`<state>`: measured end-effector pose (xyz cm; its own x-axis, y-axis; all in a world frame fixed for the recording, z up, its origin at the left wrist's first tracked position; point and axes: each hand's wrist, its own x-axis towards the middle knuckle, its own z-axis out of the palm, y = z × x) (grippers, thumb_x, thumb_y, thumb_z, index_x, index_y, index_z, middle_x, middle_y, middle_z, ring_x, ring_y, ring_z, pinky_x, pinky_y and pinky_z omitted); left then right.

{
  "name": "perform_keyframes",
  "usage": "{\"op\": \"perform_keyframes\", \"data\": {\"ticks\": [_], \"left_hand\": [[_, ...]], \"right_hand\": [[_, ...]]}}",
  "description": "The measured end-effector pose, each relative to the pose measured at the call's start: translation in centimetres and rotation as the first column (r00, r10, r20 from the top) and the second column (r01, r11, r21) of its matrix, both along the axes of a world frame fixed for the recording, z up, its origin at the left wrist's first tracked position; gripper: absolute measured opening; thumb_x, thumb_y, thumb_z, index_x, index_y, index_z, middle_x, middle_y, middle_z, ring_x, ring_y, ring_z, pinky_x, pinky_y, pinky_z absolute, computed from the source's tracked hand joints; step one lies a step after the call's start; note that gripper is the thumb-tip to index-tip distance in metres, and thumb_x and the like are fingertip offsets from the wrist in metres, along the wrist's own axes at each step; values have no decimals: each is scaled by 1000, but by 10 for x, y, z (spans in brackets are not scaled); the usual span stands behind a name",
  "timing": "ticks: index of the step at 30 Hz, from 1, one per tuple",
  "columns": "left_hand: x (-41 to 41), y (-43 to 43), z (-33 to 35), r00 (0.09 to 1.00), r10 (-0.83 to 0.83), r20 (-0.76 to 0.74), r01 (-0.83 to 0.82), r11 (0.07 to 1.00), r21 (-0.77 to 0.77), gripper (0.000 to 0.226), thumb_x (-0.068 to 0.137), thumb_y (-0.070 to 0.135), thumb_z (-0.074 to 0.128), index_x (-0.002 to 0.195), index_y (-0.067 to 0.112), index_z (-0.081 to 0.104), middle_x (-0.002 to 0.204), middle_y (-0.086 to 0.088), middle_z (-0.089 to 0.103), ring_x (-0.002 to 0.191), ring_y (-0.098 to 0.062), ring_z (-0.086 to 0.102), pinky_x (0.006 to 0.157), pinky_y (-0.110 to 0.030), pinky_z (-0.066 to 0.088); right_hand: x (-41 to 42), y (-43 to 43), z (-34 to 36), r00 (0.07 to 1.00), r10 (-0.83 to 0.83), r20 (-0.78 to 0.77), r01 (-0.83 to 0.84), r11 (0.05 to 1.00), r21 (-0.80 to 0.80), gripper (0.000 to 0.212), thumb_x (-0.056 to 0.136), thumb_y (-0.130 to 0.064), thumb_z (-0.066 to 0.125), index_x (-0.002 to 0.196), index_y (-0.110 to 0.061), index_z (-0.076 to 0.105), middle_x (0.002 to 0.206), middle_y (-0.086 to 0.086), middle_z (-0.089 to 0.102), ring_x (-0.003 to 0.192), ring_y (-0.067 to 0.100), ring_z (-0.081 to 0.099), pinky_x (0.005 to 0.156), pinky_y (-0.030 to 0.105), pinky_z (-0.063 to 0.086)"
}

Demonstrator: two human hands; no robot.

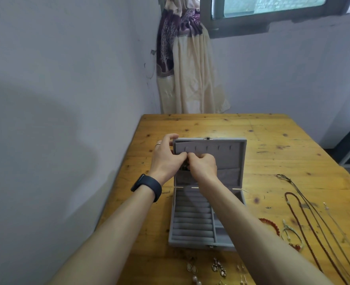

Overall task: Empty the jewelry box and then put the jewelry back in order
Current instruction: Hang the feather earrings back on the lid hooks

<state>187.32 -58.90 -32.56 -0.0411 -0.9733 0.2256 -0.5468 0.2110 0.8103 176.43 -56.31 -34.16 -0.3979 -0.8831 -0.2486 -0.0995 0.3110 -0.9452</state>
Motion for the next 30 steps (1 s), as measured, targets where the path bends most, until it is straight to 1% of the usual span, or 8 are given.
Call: {"op": "perform_keyframes", "data": {"ticks": [4, 7, 10, 13, 18, 22, 25, 30], "left_hand": [[5, 3, -1, 998, -37, 41, 37, 999, 0, 65, 78, 22, 81, 133, 33, 48, 125, 3, 52, 104, -13, 58, 89, -34, 56], [8, 4, -2, 997, -52, 57, 52, 999, -1, 70, 78, 23, 83, 136, 34, 46, 120, 8, 53, 109, -13, 57, 91, -33, 54], [7, 5, -2, 994, -77, 72, 76, 997, 13, 72, 80, 22, 82, 140, 32, 43, 124, 6, 57, 114, -15, 57, 94, -36, 53], [7, 5, -3, 990, -108, 87, 105, 994, 40, 82, 78, 20, 83, 145, 32, 36, 133, 2, 56, 119, -15, 54, 93, -31, 51], [7, 11, -7, 988, -130, 78, 123, 988, 89, 109, 74, 19, 88, 156, 31, 16, 136, 1, 55, 112, -10, 54, 91, -26, 49], [8, 11, -12, 995, -101, 20, 97, 985, 144, 116, 70, 22, 90, 157, 31, 12, 141, -3, 51, 125, -18, 53, 103, -44, 50], [8, 9, -15, 996, -84, 17, 81, 985, 155, 114, 69, 23, 90, 156, 32, 16, 143, -2, 50, 129, -20, 50, 103, -49, 49], [6, 9, -18, 997, -70, 24, 66, 988, 140, 110, 69, 23, 89, 154, 34, 21, 143, -1, 49, 130, -21, 49, 102, -49, 50]], "right_hand": [[-8, 9, -10, 992, -32, -122, 14, 989, -146, 23, 93, -43, 62, 96, -23, 75, 93, -7, 73, 96, 15, 66, 88, 34, 52], [-17, 21, -20, 957, 3, -291, -80, 964, -255, 18, 95, -41, 60, 102, -29, 71, 94, -13, 70, 94, 9, 64, 85, 32, 53], [-28, 29, -35, 773, 71, -630, -277, 932, -235, 24, 94, -38, 57, 115, -31, 67, 108, -9, 69, 101, 16, 54, 83, 36, 52], [-34, 35, -42, 587, 100, -803, -360, 921, -148, 33, 94, -39, 55, 124, -29, 63, 118, -7, 68, 108, 22, 48, 85, 39, 46], [-37, 38, -46, 533, 93, -841, -394, 907, -149, 37, 93, -37, 55, 127, -27, 63, 122, -6, 67, 112, 22, 48, 82, 38, 45], [-39, 39, -46, 420, 20, -907, -295, 948, -116, 38, 84, -41, 54, 117, -28, 65, 112, -5, 68, 112, 23, 47, 82, 39, 40], [-40, 37, -41, 333, 122, -935, -357, 934, -5, 40, 84, -45, 50, 120, -32, 63, 116, -4, 67, 117, 24, 47, 93, 43, 30], [-41, 29, -27, 333, 323, -886, -451, 879, 152, 44, 88, -49, 47, 129, -37, 54, 128, -1, 61, 124, 26, 47, 102, 49, 24]]}}
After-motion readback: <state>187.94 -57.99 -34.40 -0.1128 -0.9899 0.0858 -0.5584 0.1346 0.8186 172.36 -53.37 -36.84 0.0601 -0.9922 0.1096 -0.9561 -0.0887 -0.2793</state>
